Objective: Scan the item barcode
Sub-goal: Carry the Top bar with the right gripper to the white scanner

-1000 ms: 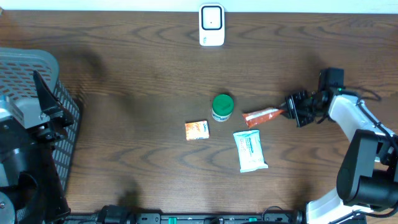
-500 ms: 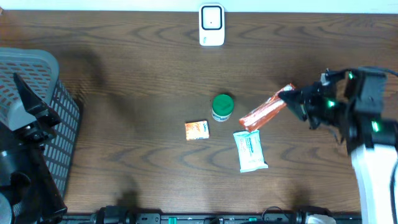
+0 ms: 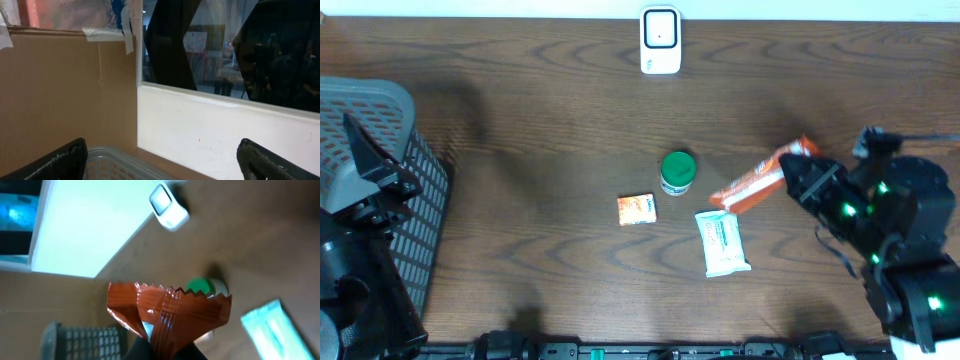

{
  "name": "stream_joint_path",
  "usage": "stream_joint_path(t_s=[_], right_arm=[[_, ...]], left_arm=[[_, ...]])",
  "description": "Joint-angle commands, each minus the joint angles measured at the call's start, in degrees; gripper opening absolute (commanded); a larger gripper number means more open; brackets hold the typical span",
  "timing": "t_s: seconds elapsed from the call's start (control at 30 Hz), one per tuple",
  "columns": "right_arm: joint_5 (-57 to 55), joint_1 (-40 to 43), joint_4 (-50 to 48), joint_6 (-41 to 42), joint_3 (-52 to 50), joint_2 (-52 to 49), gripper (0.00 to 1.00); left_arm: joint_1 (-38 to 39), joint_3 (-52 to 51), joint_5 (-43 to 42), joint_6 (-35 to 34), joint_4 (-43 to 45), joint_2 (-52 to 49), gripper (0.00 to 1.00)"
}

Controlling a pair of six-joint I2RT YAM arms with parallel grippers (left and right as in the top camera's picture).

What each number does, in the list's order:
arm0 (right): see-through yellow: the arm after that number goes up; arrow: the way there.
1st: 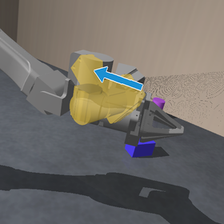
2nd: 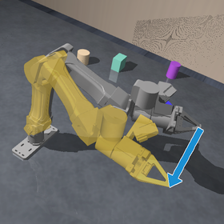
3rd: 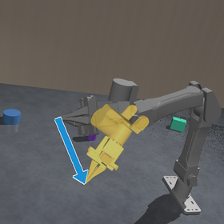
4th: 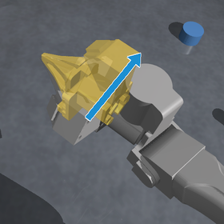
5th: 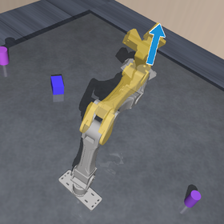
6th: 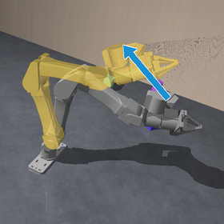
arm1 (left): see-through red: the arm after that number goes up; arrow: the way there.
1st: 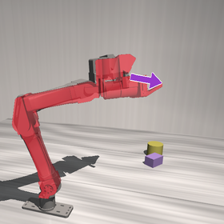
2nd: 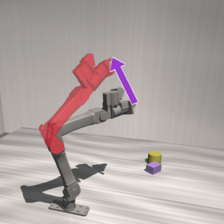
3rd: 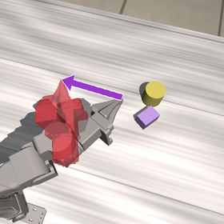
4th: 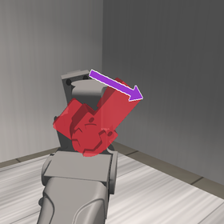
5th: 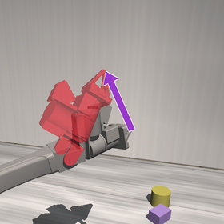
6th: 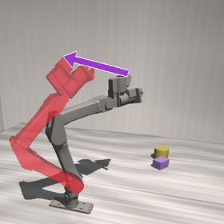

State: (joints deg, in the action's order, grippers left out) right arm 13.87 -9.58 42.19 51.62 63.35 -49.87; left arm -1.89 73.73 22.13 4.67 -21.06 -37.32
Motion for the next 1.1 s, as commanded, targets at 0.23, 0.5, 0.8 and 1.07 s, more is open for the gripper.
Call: stream_joint_path(t_s=[0.23,0.5,0.8,1.07], right_arm=[[-25.0,-14.8,-39.3,-37.4,0.6,-20.2,0.01],[-25.9,-16.5,-79.2,-59.5,0.7,-43.4,0.01],[-19.9,-14.1,-106.5,-61.5,5.1,-64.4,0.01],[-12.4,-13.6,-99.2,-61.6,25.3,-80.5,0.01]], left_arm=[[-0.3,-0.4,-0.7,-0.5,0.1,0.5,0.96],[-0.3,-0.4,-0.7,-0.5,0.1,0.5,0.96],[-0.3,-0.4,-0.7,-0.5,0.1,0.5,0.96],[-0.3,-0.4,-0.7,-0.5,0.1,0.5,0.96]])
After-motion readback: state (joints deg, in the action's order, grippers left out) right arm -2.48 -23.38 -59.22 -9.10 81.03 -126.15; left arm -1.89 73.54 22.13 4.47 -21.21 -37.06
